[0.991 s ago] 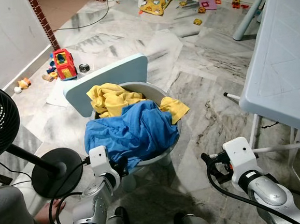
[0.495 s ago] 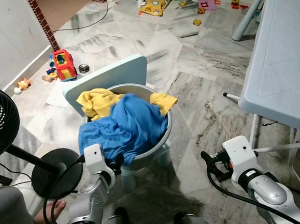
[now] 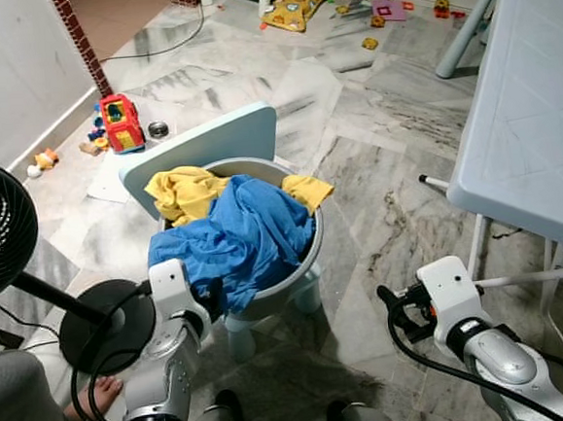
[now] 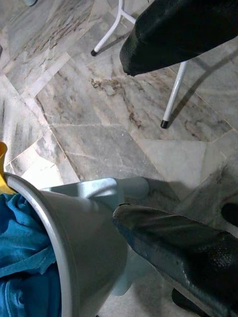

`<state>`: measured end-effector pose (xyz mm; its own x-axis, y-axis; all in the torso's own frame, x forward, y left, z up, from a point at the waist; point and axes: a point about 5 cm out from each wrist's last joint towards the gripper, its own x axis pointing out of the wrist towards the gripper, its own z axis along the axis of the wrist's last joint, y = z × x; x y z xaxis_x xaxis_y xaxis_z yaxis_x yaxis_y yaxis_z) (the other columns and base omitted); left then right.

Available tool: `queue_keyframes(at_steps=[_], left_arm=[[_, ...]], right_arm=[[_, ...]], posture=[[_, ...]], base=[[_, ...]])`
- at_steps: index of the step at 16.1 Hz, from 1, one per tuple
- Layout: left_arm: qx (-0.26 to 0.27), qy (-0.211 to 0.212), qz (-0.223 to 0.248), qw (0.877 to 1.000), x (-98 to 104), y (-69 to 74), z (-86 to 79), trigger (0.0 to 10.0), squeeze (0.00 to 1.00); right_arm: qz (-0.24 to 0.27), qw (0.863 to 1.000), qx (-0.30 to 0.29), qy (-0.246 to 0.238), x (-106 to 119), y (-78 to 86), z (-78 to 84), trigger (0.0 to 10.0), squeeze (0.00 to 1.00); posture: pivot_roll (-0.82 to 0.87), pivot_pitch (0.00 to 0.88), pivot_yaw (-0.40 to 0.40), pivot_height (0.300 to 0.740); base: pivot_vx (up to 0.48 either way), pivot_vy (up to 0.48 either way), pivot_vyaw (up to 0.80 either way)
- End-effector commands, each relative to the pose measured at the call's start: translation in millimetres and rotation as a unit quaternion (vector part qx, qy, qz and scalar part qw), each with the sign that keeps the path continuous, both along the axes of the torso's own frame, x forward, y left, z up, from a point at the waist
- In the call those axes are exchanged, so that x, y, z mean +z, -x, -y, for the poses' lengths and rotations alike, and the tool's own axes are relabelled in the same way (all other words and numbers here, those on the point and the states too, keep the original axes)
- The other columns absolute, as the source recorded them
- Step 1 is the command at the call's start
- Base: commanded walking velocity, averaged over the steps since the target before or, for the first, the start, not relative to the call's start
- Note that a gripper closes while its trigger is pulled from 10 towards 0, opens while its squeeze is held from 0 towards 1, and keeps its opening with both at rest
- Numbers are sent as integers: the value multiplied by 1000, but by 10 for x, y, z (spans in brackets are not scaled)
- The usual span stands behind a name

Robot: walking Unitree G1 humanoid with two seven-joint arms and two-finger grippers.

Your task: Hang hanger

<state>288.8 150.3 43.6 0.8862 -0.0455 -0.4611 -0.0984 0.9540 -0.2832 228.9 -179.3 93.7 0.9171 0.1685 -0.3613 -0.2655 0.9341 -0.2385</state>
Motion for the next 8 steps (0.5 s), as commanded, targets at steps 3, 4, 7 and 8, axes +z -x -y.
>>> queue_keyframes(at_steps=[3,4,7,8], left_arm=[[-12,-4,-18,1000,-61,14,12,0,0],[-27,-2,-35,999,-97,19,36,8000,0],[-37,-5,-55,998,-172,22,66,10000,0],[-39,-3,-63,997,-197,29,72,10000,0]], right_arm=[[-1,1000,-5,3,-22,5,18,10000,0],[0,1000,-5,3,-17,-3,17,10000,0],[2,1000,-7,4,-12,-11,21,10000,0],[1,1000,-7,4,-12,-10,21,10000,0]], posture=[[-250,218,-27,740],[-252,218,-26,740],[-255,218,-24,740],[-256,217,-22,740]], base=[[0,0,0],[0,0,0],[0,0,0],[0,0,0]])
